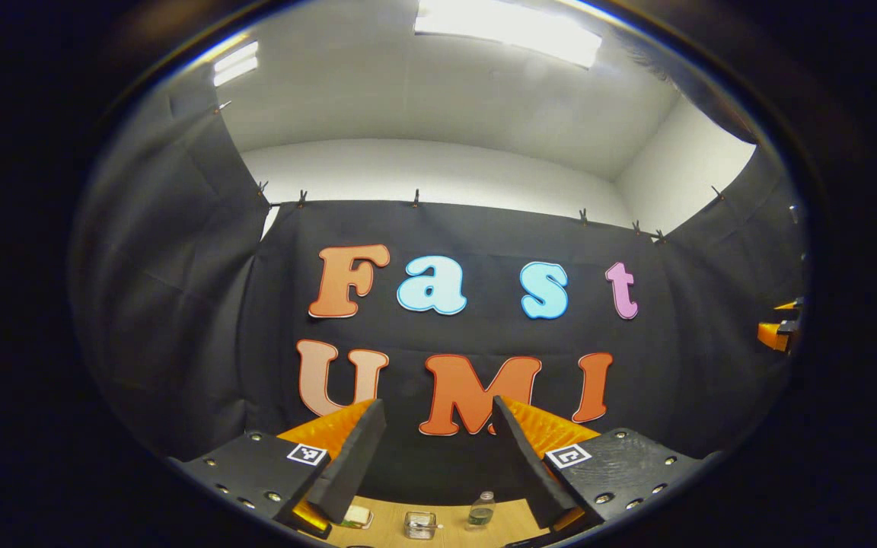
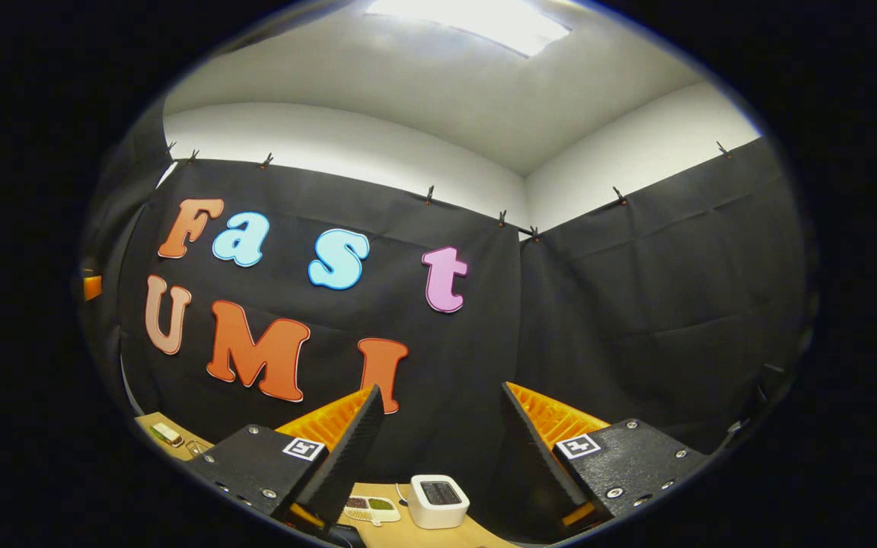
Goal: First push the handle of the pot to place it horizontally, then grasp the pot with both hands and set it on the induction cooktop.
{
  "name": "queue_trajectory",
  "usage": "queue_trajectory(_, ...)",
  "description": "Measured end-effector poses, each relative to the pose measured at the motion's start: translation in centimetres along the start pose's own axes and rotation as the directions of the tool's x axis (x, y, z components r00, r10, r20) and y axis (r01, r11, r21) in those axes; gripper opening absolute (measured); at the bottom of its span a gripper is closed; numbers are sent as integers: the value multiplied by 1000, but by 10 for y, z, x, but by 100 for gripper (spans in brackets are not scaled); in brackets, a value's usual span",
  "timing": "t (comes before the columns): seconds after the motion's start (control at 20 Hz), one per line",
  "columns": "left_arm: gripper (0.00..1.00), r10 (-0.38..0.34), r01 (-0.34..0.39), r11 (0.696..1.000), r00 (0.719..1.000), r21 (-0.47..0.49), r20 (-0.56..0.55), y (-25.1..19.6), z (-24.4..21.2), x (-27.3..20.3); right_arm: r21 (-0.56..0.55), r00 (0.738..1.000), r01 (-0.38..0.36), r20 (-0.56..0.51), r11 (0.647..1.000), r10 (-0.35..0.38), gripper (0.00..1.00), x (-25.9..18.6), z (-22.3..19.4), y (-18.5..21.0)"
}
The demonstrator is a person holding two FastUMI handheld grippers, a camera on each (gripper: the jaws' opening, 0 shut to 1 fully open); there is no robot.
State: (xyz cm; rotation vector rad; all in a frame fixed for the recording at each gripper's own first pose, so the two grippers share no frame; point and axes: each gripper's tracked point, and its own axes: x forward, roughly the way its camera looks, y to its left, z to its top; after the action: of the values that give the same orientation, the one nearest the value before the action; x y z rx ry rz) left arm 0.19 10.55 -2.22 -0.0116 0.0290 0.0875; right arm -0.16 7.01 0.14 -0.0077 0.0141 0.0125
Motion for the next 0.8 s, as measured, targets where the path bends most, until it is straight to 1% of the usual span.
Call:
queue_trajectory(0.1, 89, 6, -6, 1000, 1000, 2, -10, 0, -3, -2, 6, 1000, -18, -13, 1000, 18, 95, 5, -6, 6)
queue_trajectory(0.15, 87, 5, -5, 1000, 1000, 3, -16, 0, -4, -3, 7, 999, -27, -18, 1000, 27, 95, 7, -9, 9)
queue_trajectory(0.2, 89, 1, -1, 1000, 1000, 1, -23, -1, -5, -6, 7, 999, -33, -20, 999, 33, 95, 9, -11, 11)
queue_trajectory(0.3, 87, -10, 10, 1000, 999, 0, -47, -6, -13, -8, 2, 999, -41, -23, 999, 41, 95, 10, -14, 13)
queue_trajectory(0.35, 87, -20, 20, 1000, 998, -1, -64, -9, -19, -8, -1, 999, -44, -28, 999, 44, 95, 10, -16, 14)
queue_trajectory(0.45, 92, -63, 61, 998, 993, -21, -105, -22, -30, -8, -9, 999, -42, -33, 999, 42, 95, 10, -20, 11)
queue_trajectory(0.5, 87, -92, 87, 995, 986, -40, -138, -30, -42, -9, -14, 998, -43, -35, 999, 42, 95, 10, -21, 10)
queue_trajectory(0.55, 76, -112, 105, 993, 980, -51, -166, -35, -51, -11, -17, 998, -43, -40, 999, 42, 95, 8, -22, 9)
queue_trajectory(0.6, 73, -126, 117, 992, 973, -57, -191, -40, -59, -10, -20, 998, -42, -42, 999, 42, 95, 6, -24, 6)
queue_trajectory(0.65, 63, -150, 138, 988, 964, -66, -219, -47, -68, -10, -25, 998, -39, -44, 999, 38, 95, 5, -24, 3)
queue_trajectory(0.7, 57, -177, 163, 984, 952, -77, -248, -55, -76, -12, -30, 998, -33, -47, 999, 32, 95, 5, -25, -1)
queue_trajectory(0.75, 46, -198, 183, 980, 940, -82, -276, -62, -87, -13, -33, 998, -26, -50, 999, 24, 95, 3, -26, -5)
queue_trajectory(0.8, 34, -234, 216, 972, 920, -91, -314, -72, -99, -14, -35, 998, -18, -54, 999, 16, 95, 3, -27, -9)
